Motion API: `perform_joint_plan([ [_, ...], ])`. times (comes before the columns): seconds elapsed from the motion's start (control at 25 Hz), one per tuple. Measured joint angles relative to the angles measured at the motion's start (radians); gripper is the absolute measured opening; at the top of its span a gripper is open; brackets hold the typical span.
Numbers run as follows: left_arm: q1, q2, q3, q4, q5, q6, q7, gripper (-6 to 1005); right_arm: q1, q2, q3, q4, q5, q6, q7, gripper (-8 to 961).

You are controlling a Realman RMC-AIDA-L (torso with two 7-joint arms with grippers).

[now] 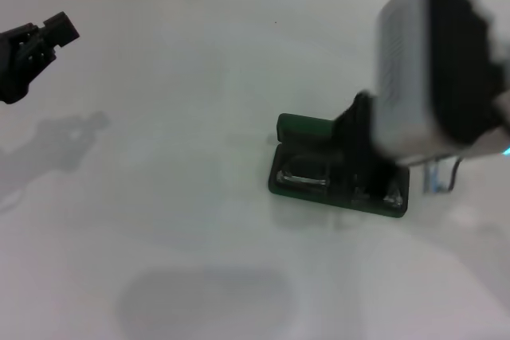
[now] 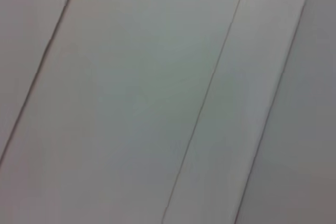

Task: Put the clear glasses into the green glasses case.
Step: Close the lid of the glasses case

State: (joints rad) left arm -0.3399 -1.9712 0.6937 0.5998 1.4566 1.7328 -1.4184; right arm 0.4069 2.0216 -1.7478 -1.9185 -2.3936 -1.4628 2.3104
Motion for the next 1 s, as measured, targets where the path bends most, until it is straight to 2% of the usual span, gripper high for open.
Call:
perform_joint_plan([
  [0.08, -0.005, 0.000, 0.001, 0.001, 0.001, 0.014, -0.008, 155, -0.021, 0.000, 0.101, -0.008, 0.063, -0.003, -0.046, 229],
  [0.2, -0.034, 0.000, 0.003, 0.001, 0.002, 0.035, -0.015, 157, -0.074, 0.001, 0.306, 0.006, 0.223, -0.023, -0.149, 229],
  [0.32, -0.085, -0.003, 0.028, -0.001, 0.003, 0.046, -0.025, 158, -0.136, 0.002, 0.545, 0.103, 0.465, -0.058, -0.308, 228],
  [0.44, -0.146, -0.006, 0.099, -0.004, 0.003, 0.045, -0.037, 159, -0.168, -0.003, 0.767, 0.336, 0.761, -0.093, -0.479, 228],
  [0.48, -0.165, -0.007, 0.122, -0.004, 0.005, 0.042, -0.040, 160, -0.154, -0.010, 0.902, 0.558, 0.903, -0.133, -0.595, 228],
  [0.52, -0.187, -0.008, 0.147, -0.005, 0.011, 0.036, -0.045, 160, -0.154, -0.010, 0.902, 0.558, 0.903, -0.133, -0.595, 228],
  [0.64, -0.270, -0.018, 0.186, -0.007, 0.066, 0.015, -0.071, 162, -0.104, -0.024, 1.059, 0.855, 0.978, -0.188, -0.736, 227],
  [0.76, -0.367, -0.039, 0.193, -0.013, 0.191, -0.009, -0.097, 163, -0.079, -0.039, 1.141, 1.041, 0.967, -0.194, -0.840, 227],
  [0.88, -0.437, -0.065, 0.194, -0.024, 0.298, -0.063, -0.103, 165, -0.068, -0.047, 1.179, 1.174, 0.961, -0.164, -0.934, 227],
  [1.0, -0.462, -0.082, 0.194, -0.035, 0.344, -0.116, -0.101, 166, -0.068, -0.045, 1.182, 1.200, 0.960, -0.137, -0.963, 227],
])
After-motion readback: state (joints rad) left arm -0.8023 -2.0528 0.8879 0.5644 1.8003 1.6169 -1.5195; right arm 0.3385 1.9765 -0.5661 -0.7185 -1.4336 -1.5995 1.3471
